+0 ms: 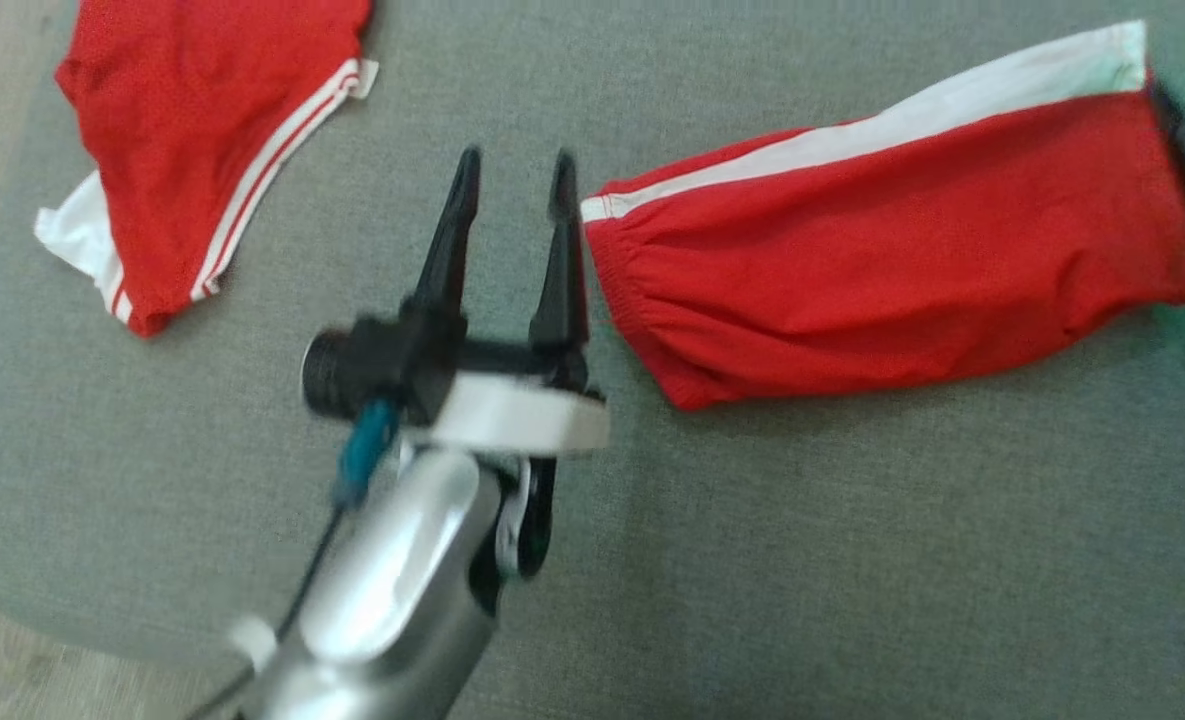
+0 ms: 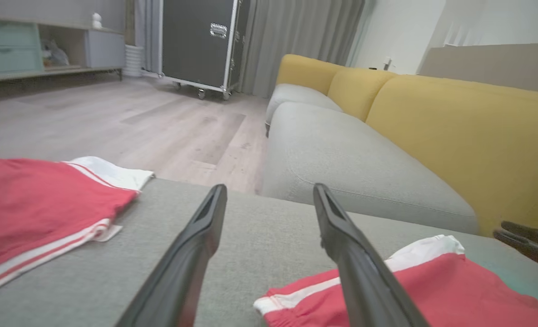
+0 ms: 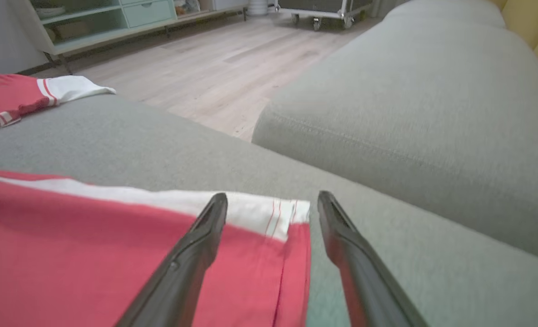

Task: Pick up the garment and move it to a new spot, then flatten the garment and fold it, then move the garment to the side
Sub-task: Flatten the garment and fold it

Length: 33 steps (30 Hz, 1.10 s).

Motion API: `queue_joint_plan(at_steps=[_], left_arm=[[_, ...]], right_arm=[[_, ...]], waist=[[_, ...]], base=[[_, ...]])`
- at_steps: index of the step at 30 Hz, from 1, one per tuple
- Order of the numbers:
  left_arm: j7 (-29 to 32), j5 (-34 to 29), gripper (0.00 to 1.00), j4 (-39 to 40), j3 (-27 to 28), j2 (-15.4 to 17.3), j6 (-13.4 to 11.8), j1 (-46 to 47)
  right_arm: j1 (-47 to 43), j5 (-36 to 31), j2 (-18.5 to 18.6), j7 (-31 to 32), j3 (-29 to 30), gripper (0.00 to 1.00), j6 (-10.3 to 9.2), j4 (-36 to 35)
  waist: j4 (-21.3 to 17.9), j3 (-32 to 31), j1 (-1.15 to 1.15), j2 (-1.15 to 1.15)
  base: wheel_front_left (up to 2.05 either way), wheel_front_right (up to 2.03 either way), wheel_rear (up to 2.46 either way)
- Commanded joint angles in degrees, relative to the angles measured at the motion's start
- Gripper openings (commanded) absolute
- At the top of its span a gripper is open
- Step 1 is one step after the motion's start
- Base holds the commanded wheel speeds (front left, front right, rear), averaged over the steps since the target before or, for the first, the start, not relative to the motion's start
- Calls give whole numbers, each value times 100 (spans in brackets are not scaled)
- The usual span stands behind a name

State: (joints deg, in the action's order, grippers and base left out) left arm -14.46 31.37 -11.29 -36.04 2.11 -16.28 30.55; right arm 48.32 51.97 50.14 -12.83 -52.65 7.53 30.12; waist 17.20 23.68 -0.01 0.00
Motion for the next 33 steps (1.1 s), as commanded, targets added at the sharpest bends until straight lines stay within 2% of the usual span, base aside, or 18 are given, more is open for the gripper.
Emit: queue_joint_plan(at_steps=[1, 8, 17, 18, 19, 20, 23, 26, 33], left_arm=[[-53, -154, 100, 251, 231, 77, -67, -82], [-53, -1312, 100, 874, 323, 77, -478, -1082], [-53, -1761, 100, 1033, 208, 76, -562, -1654], [-53, -1784, 100, 1031, 210, 76, -553, -1678], [-53, -1790, 100, 1028, 217, 76, -541, -1697], [-53, -1813, 100, 1013, 225, 76, -528, -1708], [-53, -1900, 100, 926, 272, 76, -493, -1754], [-53, -1977, 100, 832, 380, 76, -437, -1821], [-53, -2145, 100, 676, 772, 151, -350, -2075]], right_arm=[[-269, 43, 98, -88, 78, 100, -4, 9], [-780, 59, -429, -143, 470, 100, -4, 1119], [-970, 193, -895, 594, 641, 100, -4, 2681], [-978, 241, -956, 655, 650, 78, -4, 2733], [-993, 326, -1013, 715, 671, 28, -4, 2740], [-1013, 412, -1059, 777, 684, 0, -4, 2721], [-1071, 643, -1132, 884, 699, 0, -4, 2571], [-1086, 720, -1147, 701, 721, 0, -4, 2483], [-1275, 728, -1122, 279, 702, 0, -4, 2404]], waist=[[16, -149, 1, 0], [317, -493, 1, 0], [786, -678, 1, 0], [797, -684, 1, 0], [800, -691, 1, 0], [790, -705, 1, 0], [674, -779, 1, 0], [428, -892, 1, 0], [-519, -1184, 1, 0]], base=[[0, 0, 0], [0, 0, 0], [0, 0, 0], [0, 0, 0], [0, 0, 0], [0, 0, 0], [0, 0, 0], [0, 0, 0], [0, 0, 0]])
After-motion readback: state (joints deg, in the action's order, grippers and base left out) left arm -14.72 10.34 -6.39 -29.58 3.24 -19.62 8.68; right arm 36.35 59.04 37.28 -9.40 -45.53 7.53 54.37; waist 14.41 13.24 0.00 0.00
